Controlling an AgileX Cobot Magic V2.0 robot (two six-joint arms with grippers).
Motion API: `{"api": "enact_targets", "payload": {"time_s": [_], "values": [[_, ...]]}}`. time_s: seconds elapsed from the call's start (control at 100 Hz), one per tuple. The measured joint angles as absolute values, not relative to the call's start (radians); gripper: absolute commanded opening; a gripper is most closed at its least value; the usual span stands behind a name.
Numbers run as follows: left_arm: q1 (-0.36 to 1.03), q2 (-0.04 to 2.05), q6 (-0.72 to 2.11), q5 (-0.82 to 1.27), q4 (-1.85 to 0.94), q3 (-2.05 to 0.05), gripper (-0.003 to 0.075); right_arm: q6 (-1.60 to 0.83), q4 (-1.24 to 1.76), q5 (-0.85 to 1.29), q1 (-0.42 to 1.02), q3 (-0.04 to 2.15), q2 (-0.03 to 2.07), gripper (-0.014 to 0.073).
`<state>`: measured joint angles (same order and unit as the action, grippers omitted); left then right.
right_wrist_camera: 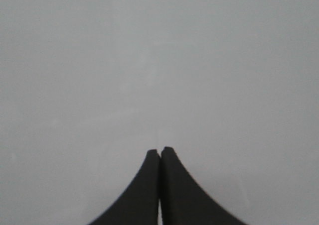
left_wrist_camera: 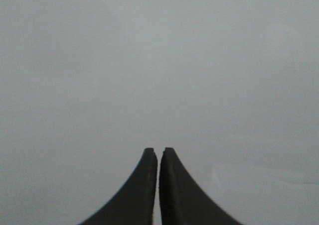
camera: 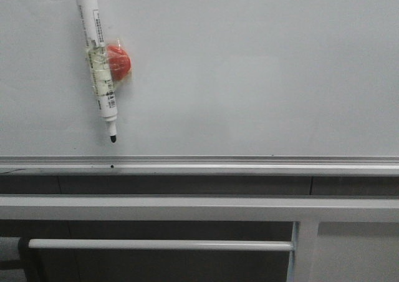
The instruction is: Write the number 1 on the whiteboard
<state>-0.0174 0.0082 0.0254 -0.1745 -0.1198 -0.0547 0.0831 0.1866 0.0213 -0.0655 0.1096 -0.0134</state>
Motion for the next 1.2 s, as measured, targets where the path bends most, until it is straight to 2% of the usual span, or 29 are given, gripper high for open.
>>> {"api": "enact_targets", "payload": {"time_s": [0.22, 0.35, 0.52, 0.69, 0.93, 1.2], "values": [[-0.017, 0.134, 0.025, 0.072, -0.098, -0.292, -0.0020, 0.075, 0.174, 0.381, -0.065, 0.321, 0.080, -0.0063], [-0.017, 0.241, 0.025, 0.119, -0.093, -0.375, -0.0020, 0.075, 0.172, 0.593, -0.065, 0.400, 0.171, -0.0064], [-0.017, 0.330, 0.025, 0.090, -0.182, -0.385, -0.0020, 0.075, 0.204, 0.622, -0.065, 0.400, 0.239, -0.0064], [-0.017, 0.363, 0.025, 0.195, -0.268, -0.385, -0.0013, 0.075, 0.208, 0.631, -0.065, 0.400, 0.263, -0.0064], [0.011, 0.363, 0.066, 0.288, -0.342, -0.379, 0.0155, 0.031, 0.215, 0.643, -0.065, 0.400, 0.264, -0.0064], [0.191, 0.363, 0.292, 0.325, -0.517, -0.379, 0.0356, -0.054, 0.240, 0.643, -0.053, 0.400, 0.264, -0.0064]]}}
